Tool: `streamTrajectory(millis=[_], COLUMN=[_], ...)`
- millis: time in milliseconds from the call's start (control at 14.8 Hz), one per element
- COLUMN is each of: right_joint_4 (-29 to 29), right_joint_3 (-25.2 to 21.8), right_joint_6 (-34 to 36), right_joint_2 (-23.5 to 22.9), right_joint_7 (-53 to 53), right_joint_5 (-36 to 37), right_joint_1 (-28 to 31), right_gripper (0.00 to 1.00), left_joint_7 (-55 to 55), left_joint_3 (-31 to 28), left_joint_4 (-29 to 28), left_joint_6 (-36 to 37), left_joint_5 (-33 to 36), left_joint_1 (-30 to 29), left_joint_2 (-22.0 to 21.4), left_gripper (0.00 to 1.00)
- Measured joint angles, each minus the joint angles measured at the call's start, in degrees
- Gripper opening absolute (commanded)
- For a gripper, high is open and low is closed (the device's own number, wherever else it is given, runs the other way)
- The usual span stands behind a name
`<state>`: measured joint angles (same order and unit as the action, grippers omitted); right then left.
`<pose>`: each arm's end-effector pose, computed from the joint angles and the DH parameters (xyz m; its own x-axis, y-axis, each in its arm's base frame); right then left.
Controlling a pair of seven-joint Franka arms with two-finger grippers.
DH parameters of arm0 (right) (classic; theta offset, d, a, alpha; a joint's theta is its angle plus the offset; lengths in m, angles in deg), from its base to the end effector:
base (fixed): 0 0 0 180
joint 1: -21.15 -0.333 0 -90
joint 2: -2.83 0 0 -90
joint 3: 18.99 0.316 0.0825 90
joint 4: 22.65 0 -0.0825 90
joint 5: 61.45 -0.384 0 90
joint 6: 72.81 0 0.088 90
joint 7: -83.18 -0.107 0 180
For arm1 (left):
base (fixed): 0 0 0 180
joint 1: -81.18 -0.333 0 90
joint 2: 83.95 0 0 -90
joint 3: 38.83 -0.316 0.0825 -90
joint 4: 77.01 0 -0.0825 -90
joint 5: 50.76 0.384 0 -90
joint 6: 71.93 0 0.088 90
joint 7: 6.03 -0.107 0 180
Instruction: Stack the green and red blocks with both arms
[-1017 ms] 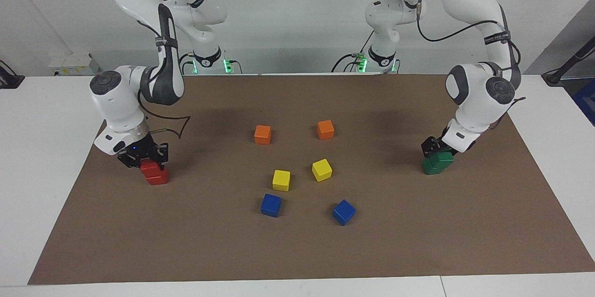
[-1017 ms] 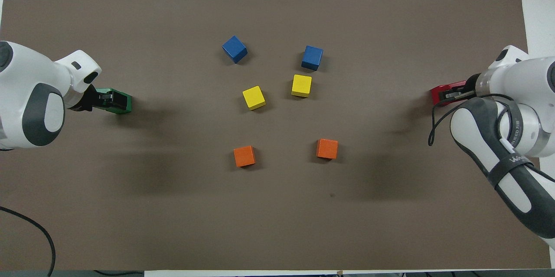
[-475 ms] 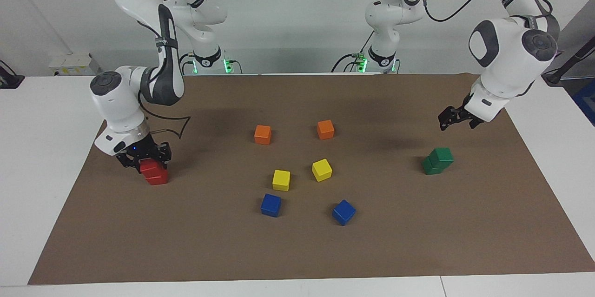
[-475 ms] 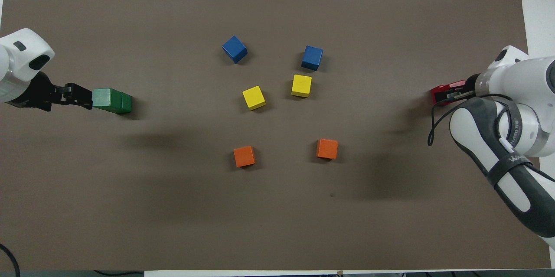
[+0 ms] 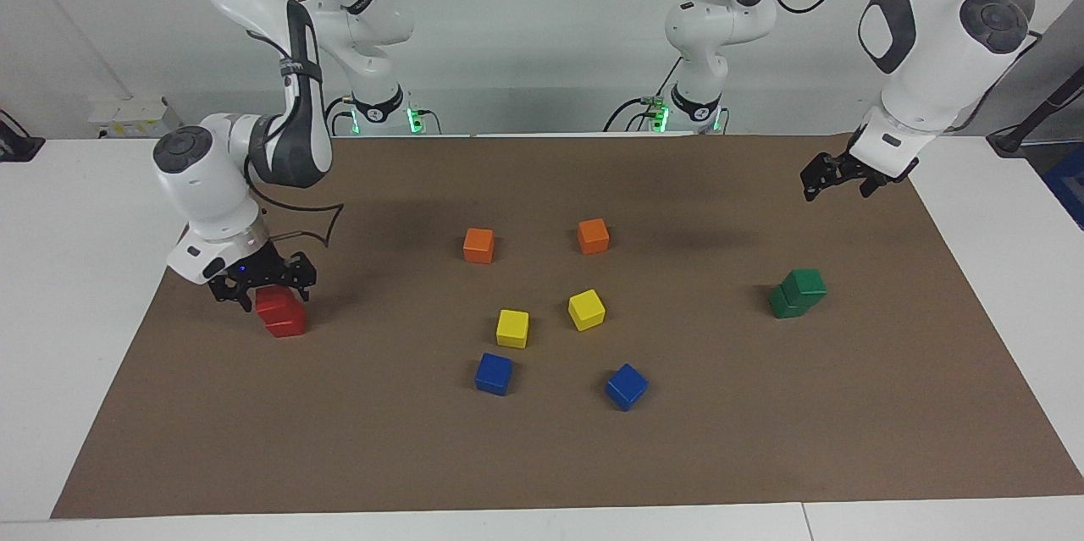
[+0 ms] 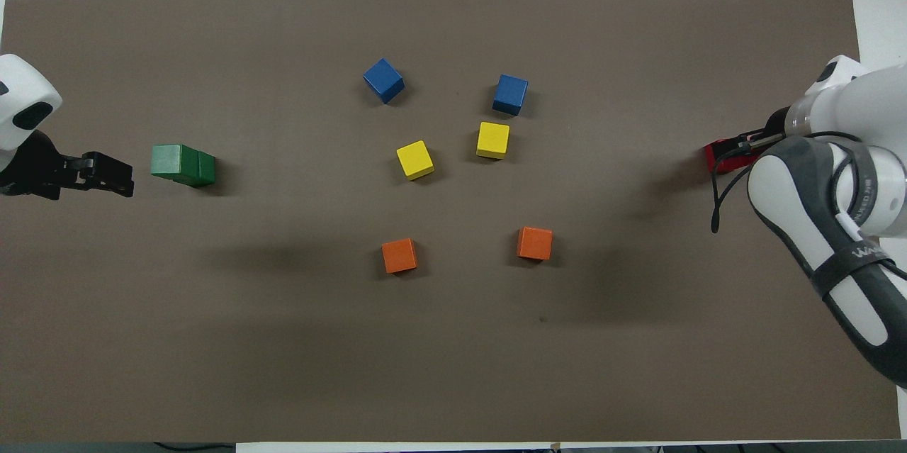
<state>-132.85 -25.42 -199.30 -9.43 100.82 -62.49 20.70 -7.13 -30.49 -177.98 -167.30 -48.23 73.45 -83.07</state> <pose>0.6083 -0.0602 0.3880 0.9784 0.1959 0.0658 0.1943 -0.9805 0.0298 0.5555 -0.0011 0.5335 0.9929 -0.0341 -0.1135 -0.0387 -0.9985 -0.0388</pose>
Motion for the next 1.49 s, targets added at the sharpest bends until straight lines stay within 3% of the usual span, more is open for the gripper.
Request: streamTrajectory(millis=[271,475,746,1492], right_joint_4=[9.4,11.4,11.3,11.0], right_joint_3=[0.1,0.1,0.0,0.0], right_joint_6=[18.9,26.7,31.9,33.0], right_joint_2=[4.9,10.3,13.9,13.8], right_joint_7=[-3.0,-3.6,-3.7,-9.6], right_joint_5=[0.0,0.3,0.3,3.9], right_joint_1=[-2.7,-3.9,-3.7,-3.7], right_gripper=[1.00,1.00,1.00,1.00], left_joint_7=[0.1,0.2,0.2,0.2], left_joint_3=[-2.8,-3.6,-3.7,-3.6], left_joint_4=[0.0,0.1,0.1,-0.2], left_joint_6=[0.0,0.0,0.9,5.0], left_joint_5=[-0.1,-0.1,-0.1,-0.1], left_joint_1=[3.9,5.3,5.3,5.5], left_joint_2=[0.0,-0.3,-1.3,-2.4], left_gripper=[1.00,1.00,1.00,1.00])
